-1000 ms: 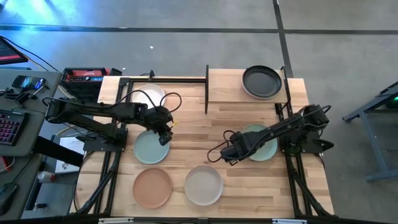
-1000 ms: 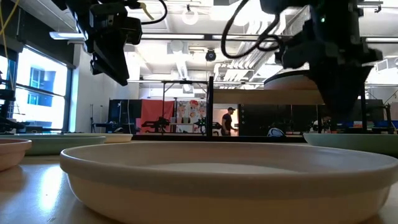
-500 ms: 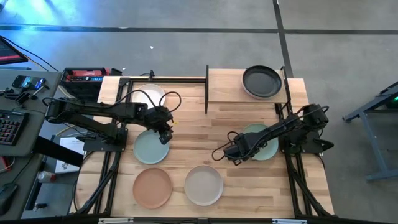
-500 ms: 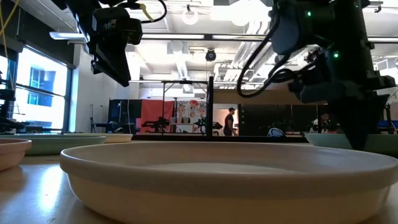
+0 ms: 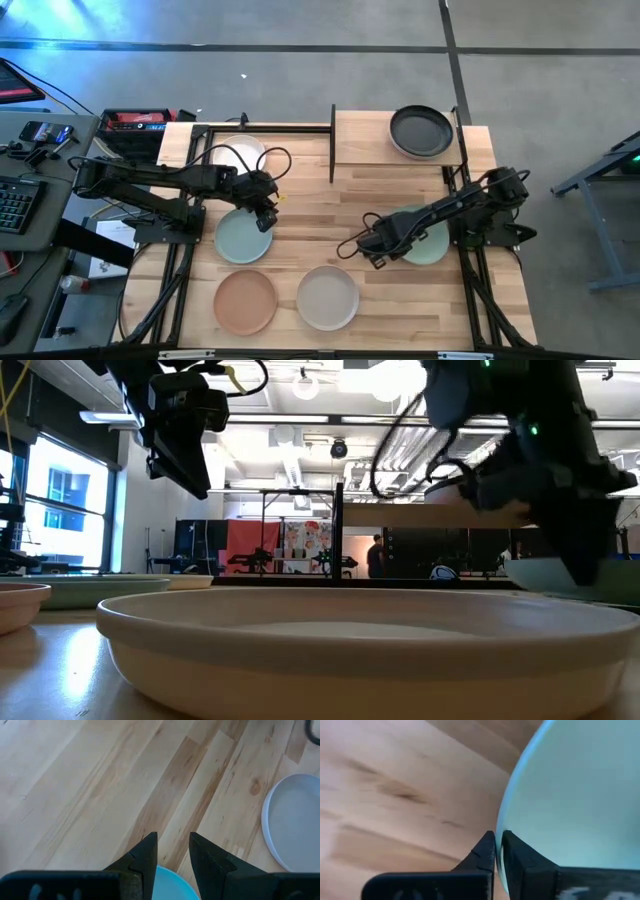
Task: Place and stack plates onto a shelf
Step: Stack the green plate on top of the black plate on the shelf
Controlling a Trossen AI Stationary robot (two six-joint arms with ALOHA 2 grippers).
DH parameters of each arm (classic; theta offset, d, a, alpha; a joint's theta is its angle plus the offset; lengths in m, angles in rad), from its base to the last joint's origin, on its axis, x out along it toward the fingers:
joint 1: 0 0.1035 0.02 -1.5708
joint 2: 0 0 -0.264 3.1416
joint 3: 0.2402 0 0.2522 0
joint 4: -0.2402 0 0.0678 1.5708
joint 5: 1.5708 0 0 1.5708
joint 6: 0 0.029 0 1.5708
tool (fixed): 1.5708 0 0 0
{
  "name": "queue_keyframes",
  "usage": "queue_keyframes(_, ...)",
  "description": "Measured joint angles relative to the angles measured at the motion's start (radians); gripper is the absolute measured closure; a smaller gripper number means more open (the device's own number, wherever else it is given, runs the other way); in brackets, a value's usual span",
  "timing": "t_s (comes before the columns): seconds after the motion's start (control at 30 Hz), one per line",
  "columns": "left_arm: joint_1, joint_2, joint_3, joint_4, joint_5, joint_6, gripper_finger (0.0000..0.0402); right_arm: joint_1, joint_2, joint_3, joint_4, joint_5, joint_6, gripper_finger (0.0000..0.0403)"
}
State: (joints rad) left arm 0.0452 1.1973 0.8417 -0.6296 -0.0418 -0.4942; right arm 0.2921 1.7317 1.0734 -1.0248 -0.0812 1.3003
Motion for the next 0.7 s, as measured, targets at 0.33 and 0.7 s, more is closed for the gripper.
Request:
queue_keyframes(0.33, 0.0, 0.0, 0.0, 0.0, 0.0, 0.0, 0.03, 0.027, 0.0, 0.27, -0.157, 0.134, 0.065, 0.0402)
queue_keyframes(0.7, 0.0, 0.0, 0.0, 0.0, 0.0, 0.0, 0.03, 0.03, 0.0, 0.572, -0.321, 0.327, 0.032, 0.0403)
